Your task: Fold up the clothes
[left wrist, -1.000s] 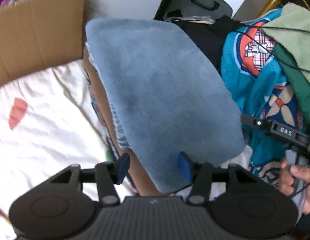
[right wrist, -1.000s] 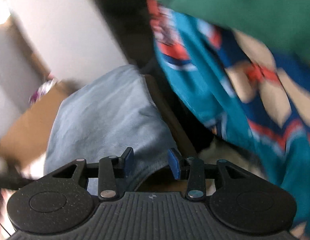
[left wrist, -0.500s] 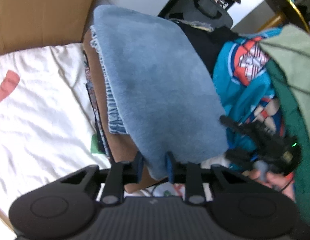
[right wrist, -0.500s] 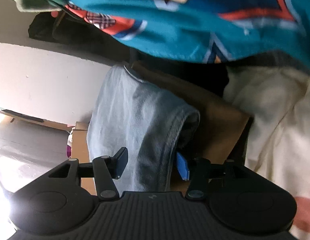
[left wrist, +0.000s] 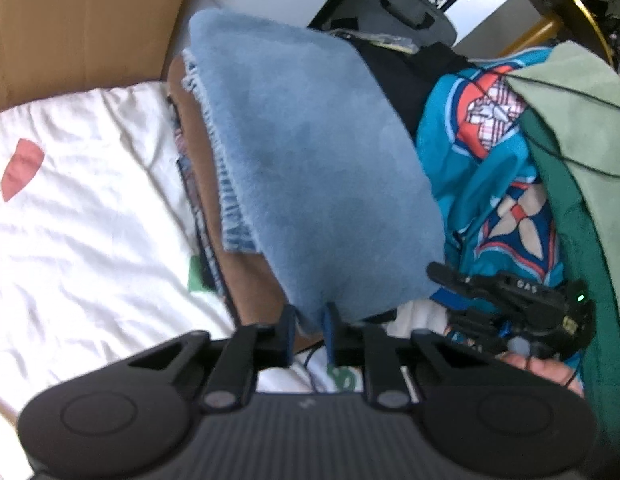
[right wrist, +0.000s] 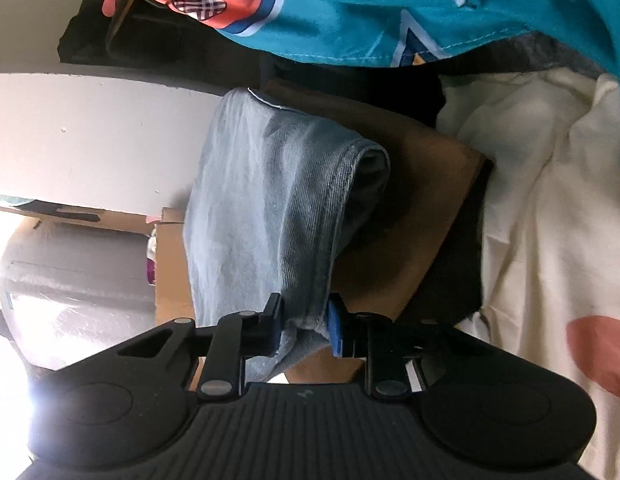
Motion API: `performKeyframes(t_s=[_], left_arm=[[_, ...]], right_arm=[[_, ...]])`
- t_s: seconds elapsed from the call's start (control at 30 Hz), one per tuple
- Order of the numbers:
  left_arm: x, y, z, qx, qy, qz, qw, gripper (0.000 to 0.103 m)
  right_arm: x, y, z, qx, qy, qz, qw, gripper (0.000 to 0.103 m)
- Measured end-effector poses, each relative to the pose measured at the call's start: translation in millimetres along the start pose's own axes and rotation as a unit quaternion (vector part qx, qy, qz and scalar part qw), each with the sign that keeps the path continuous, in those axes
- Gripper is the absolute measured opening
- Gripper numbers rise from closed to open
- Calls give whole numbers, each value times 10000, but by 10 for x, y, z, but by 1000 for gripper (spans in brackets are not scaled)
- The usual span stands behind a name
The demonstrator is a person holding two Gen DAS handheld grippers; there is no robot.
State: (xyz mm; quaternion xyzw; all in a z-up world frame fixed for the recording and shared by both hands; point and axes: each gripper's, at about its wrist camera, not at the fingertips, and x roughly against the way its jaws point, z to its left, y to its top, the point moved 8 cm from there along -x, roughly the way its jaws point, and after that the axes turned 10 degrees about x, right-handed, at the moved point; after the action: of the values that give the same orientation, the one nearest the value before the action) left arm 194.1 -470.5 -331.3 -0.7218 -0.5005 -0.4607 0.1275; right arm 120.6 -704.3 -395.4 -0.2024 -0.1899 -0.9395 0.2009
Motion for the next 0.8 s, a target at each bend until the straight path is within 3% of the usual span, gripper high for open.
performKeyframes(t_s=[0.03, 0.23, 0.4, 0.43, 0.53, 0.7, 0.8], left_arm=[[0, -21, 30, -3, 82, 55, 10000, 3], [147, 0, 117, 132, 272, 163, 9994, 4], [330, 85, 4, 122, 419, 79, 9990, 23], [375, 102, -29, 115, 468, 66, 9988, 30], [533, 162, -96, 138, 624, -49, 9979, 54], [828, 248, -202, 201, 945, -157, 9952, 64], [1028, 286, -291, 239, 1123, -265, 9930, 77]], right_arm=[[33, -11, -6, 73, -92, 30, 9999, 21], [156, -43, 135, 264, -415, 100, 9987, 20], [316, -2, 197, 300, -750, 117, 9967, 24], [355, -4, 227, 335, -822, 133, 9960, 31], [454, 16, 375, 543, -898, 241, 9942, 37], [620, 66, 664, 990, -1163, 337, 9877, 59], [720, 58, 835, 1191, -1302, 418, 9834, 74]])
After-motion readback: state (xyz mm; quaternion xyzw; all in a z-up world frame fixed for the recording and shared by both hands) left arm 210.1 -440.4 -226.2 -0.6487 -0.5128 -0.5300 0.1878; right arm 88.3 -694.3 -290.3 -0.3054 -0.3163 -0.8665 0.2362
